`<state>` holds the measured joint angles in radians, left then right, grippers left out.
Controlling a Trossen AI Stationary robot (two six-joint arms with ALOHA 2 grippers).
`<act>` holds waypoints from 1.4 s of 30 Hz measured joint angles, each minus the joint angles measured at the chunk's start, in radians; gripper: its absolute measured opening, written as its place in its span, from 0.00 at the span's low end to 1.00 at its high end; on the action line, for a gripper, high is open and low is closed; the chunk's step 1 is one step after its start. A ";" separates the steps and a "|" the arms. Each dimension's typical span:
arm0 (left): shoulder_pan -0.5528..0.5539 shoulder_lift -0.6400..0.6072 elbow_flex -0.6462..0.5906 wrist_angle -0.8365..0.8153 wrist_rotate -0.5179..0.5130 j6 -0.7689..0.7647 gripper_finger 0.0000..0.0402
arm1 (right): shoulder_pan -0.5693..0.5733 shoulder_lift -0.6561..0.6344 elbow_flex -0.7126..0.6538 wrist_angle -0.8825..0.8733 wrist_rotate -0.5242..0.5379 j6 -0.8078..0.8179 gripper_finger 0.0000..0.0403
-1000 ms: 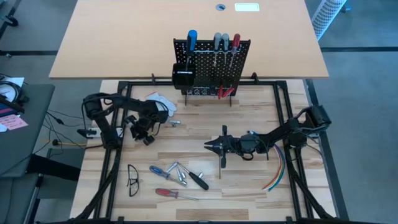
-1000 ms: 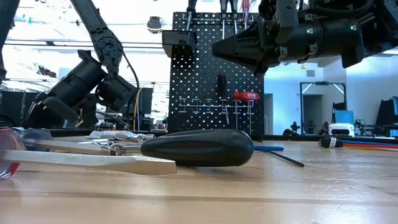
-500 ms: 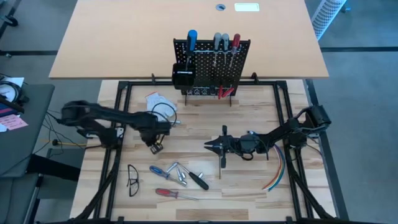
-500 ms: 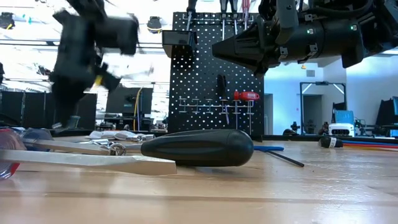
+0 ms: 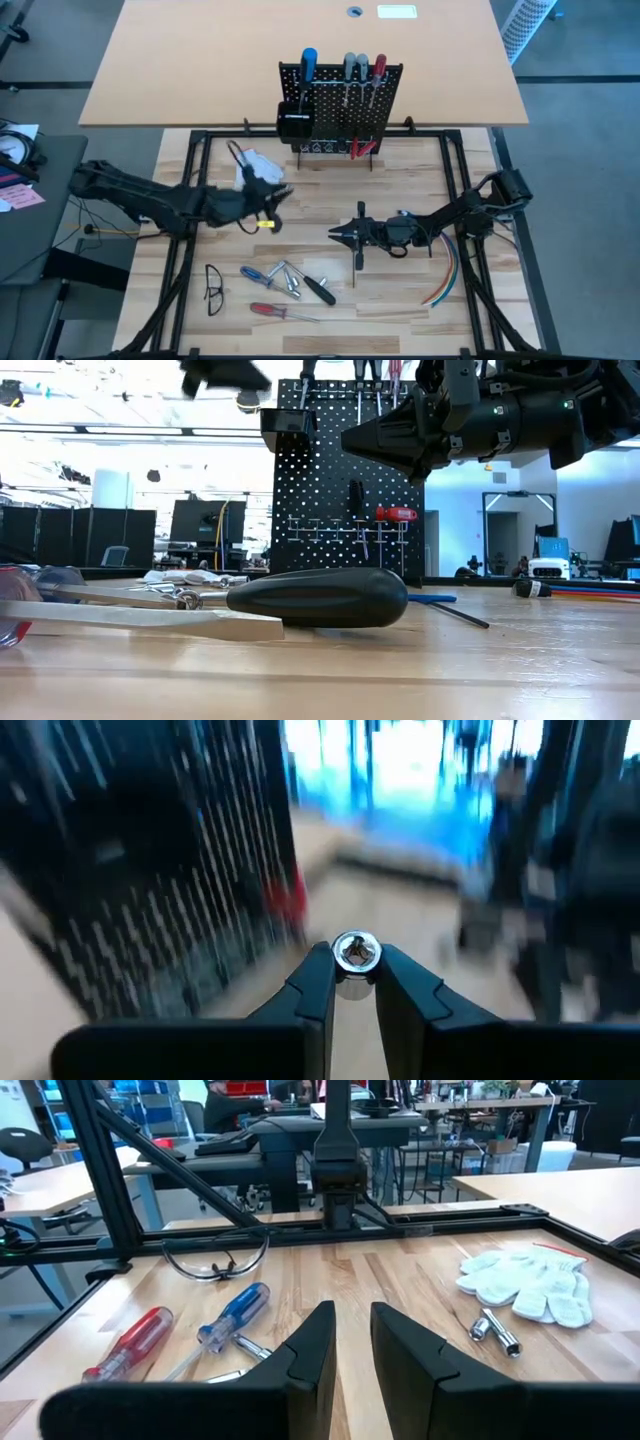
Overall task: Hang tools onto peg board
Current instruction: Put the extension bar in the pegboard bin
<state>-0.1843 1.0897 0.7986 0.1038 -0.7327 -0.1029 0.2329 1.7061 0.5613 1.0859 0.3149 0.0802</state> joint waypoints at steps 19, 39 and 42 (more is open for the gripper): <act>0.478 0.211 0.397 -0.187 0.227 0.135 0.12 | 0.000 0.000 0.000 -0.002 0.000 0.000 0.19; 0.470 0.202 0.562 -0.545 0.166 0.130 0.37 | 0.000 0.000 0.000 -0.016 0.000 -0.001 0.19; 0.439 0.126 0.562 -0.657 0.166 0.091 0.37 | 0.000 0.000 0.000 -0.021 0.000 -0.002 0.19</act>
<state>0.2549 1.2152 1.3605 -0.5535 -0.5667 -0.0120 0.2329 1.7061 0.5613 1.0647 0.3149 0.0786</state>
